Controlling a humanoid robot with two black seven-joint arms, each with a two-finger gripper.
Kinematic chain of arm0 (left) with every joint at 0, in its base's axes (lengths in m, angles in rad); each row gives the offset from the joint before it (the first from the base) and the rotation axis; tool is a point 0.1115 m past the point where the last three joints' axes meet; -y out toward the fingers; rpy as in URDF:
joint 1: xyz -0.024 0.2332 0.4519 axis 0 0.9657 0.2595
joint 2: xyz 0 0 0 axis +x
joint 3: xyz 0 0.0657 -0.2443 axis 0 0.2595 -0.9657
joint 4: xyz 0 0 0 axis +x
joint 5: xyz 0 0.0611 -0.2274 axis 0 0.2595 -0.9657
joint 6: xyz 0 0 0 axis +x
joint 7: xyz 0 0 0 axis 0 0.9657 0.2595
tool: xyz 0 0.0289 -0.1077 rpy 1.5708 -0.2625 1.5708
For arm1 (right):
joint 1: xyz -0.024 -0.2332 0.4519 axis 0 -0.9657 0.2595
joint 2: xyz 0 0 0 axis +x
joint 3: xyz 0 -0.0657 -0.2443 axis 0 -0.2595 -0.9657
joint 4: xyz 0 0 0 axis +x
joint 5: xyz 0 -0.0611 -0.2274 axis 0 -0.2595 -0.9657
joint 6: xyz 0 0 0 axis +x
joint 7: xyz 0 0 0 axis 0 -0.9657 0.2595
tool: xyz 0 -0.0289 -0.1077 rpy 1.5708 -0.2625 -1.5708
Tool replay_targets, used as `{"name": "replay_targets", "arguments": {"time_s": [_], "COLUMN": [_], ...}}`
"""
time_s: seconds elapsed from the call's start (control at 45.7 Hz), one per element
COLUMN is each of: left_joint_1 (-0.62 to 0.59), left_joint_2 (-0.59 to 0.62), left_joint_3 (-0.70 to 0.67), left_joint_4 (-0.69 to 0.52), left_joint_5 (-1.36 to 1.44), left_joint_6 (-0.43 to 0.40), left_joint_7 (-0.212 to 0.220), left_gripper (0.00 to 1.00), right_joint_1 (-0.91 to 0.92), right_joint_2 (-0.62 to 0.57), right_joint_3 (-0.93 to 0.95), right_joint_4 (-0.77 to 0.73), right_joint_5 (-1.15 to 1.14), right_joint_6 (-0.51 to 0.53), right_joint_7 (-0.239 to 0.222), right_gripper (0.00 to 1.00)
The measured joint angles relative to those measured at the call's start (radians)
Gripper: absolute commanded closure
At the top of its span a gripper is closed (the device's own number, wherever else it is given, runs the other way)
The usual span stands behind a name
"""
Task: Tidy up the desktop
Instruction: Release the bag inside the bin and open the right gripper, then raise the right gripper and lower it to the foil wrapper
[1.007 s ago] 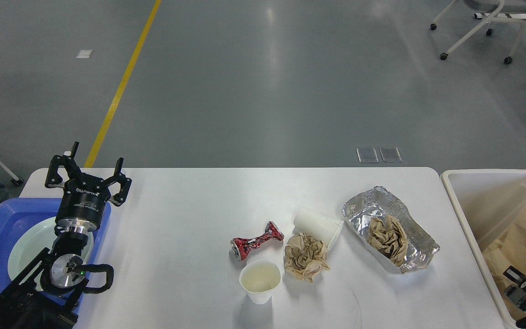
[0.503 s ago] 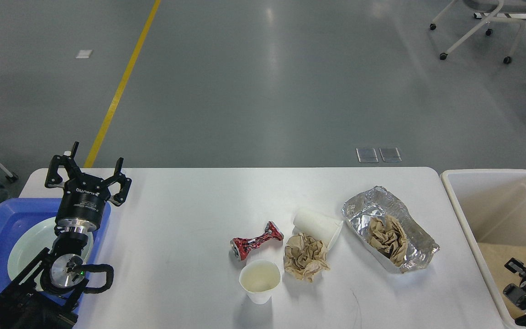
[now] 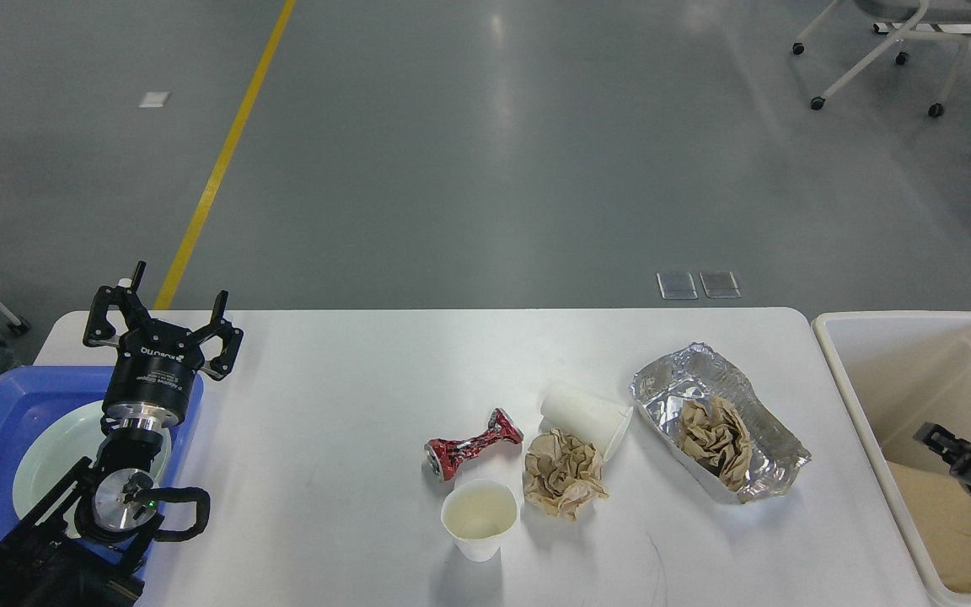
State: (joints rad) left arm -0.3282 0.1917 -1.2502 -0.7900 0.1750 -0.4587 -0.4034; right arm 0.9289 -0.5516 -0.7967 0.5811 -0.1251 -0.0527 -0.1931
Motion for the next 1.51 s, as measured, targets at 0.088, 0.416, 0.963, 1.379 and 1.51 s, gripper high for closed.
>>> {"name": "replay_targets", "arguments": {"time_s": [0.088,0.416,0.963,1.379,1.51], "left_joint_1": [0.0,0.0,0.0,0.0,0.0], "left_joint_2": [0.0,0.001,0.0,0.001,0.001], "left_joint_3": [0.0,0.0,0.0,0.0,0.0], "left_joint_4": [0.0,0.0,0.0,0.0,0.0], "left_joint_5": [0.0,0.0,0.0,0.0,0.0], "left_joint_6": [0.0,0.0,0.0,0.0,0.0], "left_joint_7": [0.0,0.0,0.0,0.0,0.001], "left_gripper": [0.04,0.04,0.04,0.04,0.04], "right_joint_1": [0.129,0.648,1.469,1.574,1.546], "right_joint_2": [-0.061,-0.075,0.227,0.235,0.236], "right_joint_3": [-0.016,-0.211,-0.496,-0.49,-0.49], "right_joint_4": [0.144,0.449,0.915,1.008,1.002], "right_joint_5": [-0.093,-0.161,0.236,0.246,0.246], "right_joint_6": [0.057,0.484,0.869,0.849,0.845], "right_joint_7": [-0.001,-0.002,-0.003,-0.002,-0.002], "right_gripper": [0.0,0.0,0.0,0.0,0.0]}}
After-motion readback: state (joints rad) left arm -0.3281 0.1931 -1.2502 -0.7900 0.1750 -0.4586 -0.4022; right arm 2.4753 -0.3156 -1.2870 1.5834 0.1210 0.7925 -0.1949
